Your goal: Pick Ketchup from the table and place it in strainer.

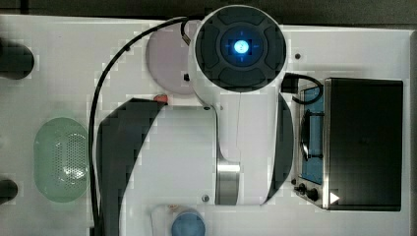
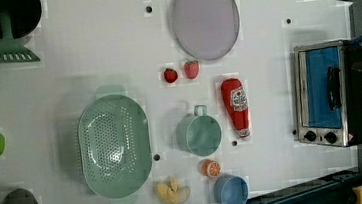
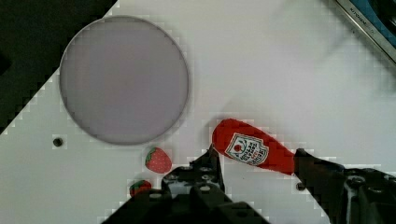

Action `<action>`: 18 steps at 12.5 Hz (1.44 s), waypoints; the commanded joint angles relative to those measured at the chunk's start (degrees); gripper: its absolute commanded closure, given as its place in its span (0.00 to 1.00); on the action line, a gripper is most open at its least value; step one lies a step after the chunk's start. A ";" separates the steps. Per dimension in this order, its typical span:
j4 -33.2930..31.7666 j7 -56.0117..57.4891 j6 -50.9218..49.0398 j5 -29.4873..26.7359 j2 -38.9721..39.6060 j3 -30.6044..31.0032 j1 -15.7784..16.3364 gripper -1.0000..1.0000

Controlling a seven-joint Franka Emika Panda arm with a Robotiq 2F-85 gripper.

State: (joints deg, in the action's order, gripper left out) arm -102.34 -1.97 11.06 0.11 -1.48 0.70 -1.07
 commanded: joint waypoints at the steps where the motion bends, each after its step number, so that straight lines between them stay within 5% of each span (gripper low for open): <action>1: -6.21 6.68 -7.88 -0.62 -12.70 1.09 -5.67 0.21; 3: -6.47 7.22 -7.85 -0.62 -12.36 1.18 -5.62 0.00; 11: -12.55 15.80 -6.98 -0.63 -4.65 2.68 -5.14 0.00; 18: -20.15 44.21 10.15 -0.62 4.18 3.60 -3.84 0.00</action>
State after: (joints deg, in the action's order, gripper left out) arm -122.76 32.54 19.14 -0.64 3.84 4.19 -5.51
